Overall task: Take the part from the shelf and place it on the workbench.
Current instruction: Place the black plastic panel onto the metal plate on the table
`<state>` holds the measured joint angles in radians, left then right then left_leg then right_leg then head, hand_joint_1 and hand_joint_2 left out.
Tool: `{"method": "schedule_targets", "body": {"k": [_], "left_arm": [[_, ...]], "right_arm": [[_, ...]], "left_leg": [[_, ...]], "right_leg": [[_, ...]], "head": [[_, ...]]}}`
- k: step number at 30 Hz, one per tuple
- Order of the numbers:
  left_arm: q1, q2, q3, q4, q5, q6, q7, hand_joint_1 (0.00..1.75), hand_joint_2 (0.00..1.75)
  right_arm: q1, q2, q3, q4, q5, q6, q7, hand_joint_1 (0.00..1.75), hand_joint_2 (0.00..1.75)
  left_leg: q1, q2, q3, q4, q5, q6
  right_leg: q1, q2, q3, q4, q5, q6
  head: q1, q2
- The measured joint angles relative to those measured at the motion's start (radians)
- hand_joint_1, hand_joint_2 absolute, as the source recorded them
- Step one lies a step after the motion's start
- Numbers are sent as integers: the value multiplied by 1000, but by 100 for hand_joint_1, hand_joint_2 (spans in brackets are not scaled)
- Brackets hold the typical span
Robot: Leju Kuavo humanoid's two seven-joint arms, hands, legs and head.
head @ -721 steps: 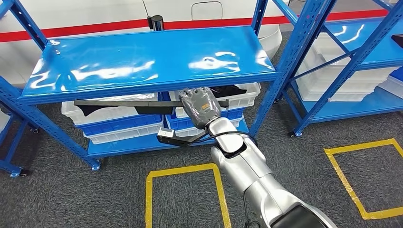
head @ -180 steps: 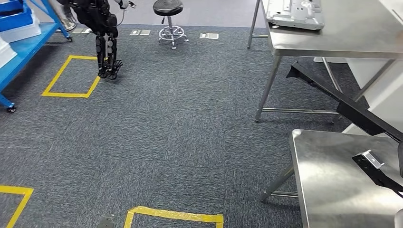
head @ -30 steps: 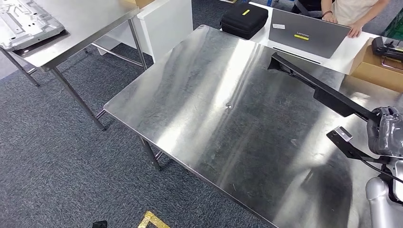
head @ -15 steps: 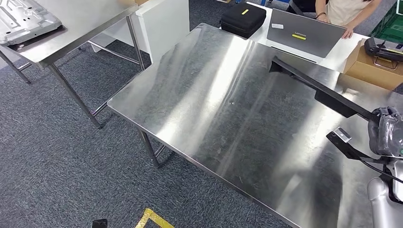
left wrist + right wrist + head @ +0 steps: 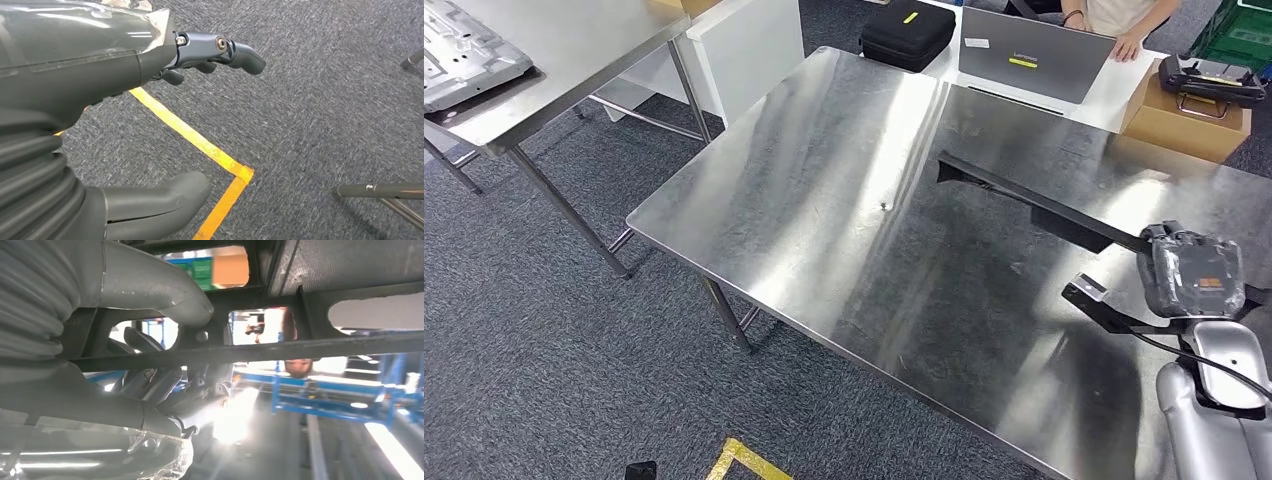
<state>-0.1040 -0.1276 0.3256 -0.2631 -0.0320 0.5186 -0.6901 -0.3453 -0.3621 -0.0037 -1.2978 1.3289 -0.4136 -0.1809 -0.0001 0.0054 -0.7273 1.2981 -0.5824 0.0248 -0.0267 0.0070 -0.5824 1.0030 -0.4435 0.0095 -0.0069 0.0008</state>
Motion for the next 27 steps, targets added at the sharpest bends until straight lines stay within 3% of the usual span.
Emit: {"method": "schedule_targets", "body": {"k": [1, 3, 5, 9, 10, 13, 14, 17, 21, 25, 27], "left_arm": [[-1, 0, 0, 0, -2, 1, 0, 0, 175], [-5, 1, 1, 0, -6, 3, 0, 0, 175], [-10, 3, 1, 1, -9, 4, 0, 0, 175], [-13, 2, 2, 1, -11, 6, 0, 0, 175], [-14, 2, 2, 2, -12, 8, 0, 0, 175], [-17, 0, 3, 6, -20, 15, 0, 0, 175], [-18, 0, 4, 8, -23, 17, 0, 0, 175], [-22, -3, 5, 12, -36, 25, 0, 0, 175], [-24, -4, 6, 14, -41, 35, 0, 0, 175], [-23, -4, 6, 16, -42, 25, 0, 0, 175], [-21, -4, 6, 17, -40, 23, 0, 0, 87]], "right_arm": [[-15, 5, 21, 14, 4, -1, -2, 171, 175], [-45, 15, 60, 37, 7, -3, -6, 171, 175], [-70, 23, 87, 55, 7, -3, -6, 171, 175], [-91, 35, 115, 77, 7, -5, -6, 171, 175], [-96, 37, 120, 82, 7, -5, -7, 171, 175], [-135, 50, 154, 110, 10, -9, -11, 171, 175], [-153, 58, 172, 126, 12, -11, -11, 171, 175], [-207, 95, 244, 181, 19, -17, -9, 171, 175], [-258, 139, 317, 233, 25, -25, 8, 0, 0], [-287, 168, 358, 268, 35, -33, 35, 0, 0], [-290, 175, 368, 278, 37, -34, 41, 0, 0]], "left_leg": [[0, -1, 22, -40, 27, 4], [-2, -7, 100, -183, 92, 21], [-8, -8, 147, -273, 120, 36], [-11, -4, 150, -297, 133, 45], [-12, -4, 152, -307, 140, 37], [-19, -4, 150, -322, 150, 15], [-21, -3, 148, -321, 151, 18], [-26, -1, 144, -319, 155, 25], [-29, -4, 141, -317, 158, 32], [-29, -5, 140, -317, 159, 33], [-29, -5, 140, -317, 159, 33]], "right_leg": [[2, 2, -1, 0, 2, 0], [6, 6, -1, 0, 5, 1], [10, 6, -4, -1, 8, 6], [15, 3, -8, -7, 16, 21], [17, 1, -6, -14, 20, 23], [25, 1, -4, -27, 28, 12], [27, 2, -7, -26, 29, 10], [25, 4, -12, -29, 35, 17], [23, 0, -13, -29, 37, 20], [22, 0, -13, -29, 38, 22], [21, 0, -13, -29, 38, 22]], "head": [[0, 0], [0, 0], [0, 0], [-1, 0], [0, 0], [5, 0], [6, 0], [8, 0], [8, 0], [8, 0], [8, 0]]}}
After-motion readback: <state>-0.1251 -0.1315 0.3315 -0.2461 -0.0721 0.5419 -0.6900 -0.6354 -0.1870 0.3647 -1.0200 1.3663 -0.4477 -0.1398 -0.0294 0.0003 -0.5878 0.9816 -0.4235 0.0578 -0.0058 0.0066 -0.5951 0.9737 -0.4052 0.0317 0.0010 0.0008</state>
